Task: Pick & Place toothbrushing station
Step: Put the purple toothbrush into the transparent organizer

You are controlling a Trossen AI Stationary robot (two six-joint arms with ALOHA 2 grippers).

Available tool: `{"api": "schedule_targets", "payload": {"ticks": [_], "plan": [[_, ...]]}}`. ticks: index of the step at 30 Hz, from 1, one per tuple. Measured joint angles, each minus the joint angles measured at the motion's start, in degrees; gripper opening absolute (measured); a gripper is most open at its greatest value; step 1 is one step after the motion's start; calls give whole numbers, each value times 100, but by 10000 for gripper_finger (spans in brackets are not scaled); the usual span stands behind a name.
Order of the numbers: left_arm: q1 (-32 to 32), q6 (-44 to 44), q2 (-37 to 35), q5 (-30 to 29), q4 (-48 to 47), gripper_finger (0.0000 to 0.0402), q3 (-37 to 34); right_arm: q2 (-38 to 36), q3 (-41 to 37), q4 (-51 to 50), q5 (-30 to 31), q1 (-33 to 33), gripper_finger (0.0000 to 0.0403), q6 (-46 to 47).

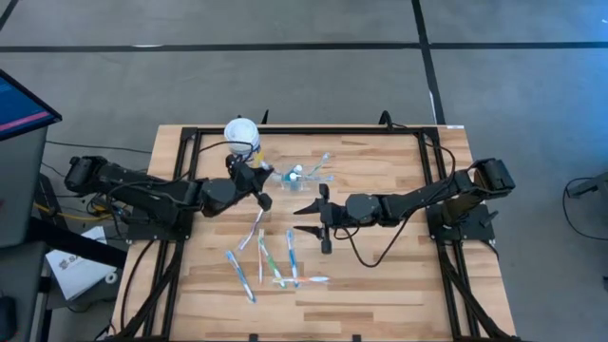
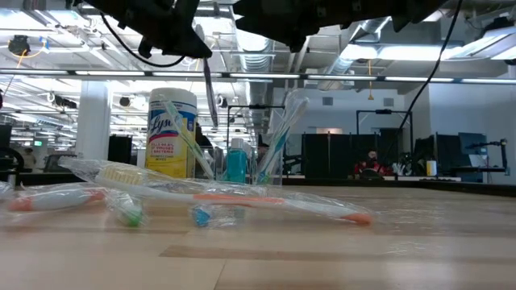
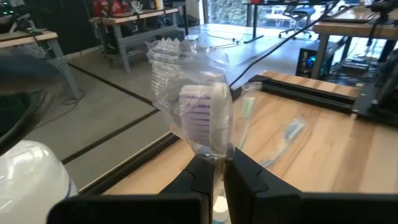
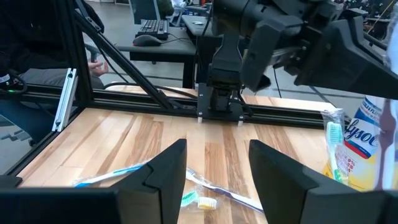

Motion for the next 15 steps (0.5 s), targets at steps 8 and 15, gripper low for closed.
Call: {"api": "schedule_targets", "payload": {"ticks": [8,15], "plan": [[333,-2,1,214,-97,8,0,0,0,0,0,0,165,1],[611,-2,2,355,-146,9,0,0,0,0,-2,0,163,-1]]}}
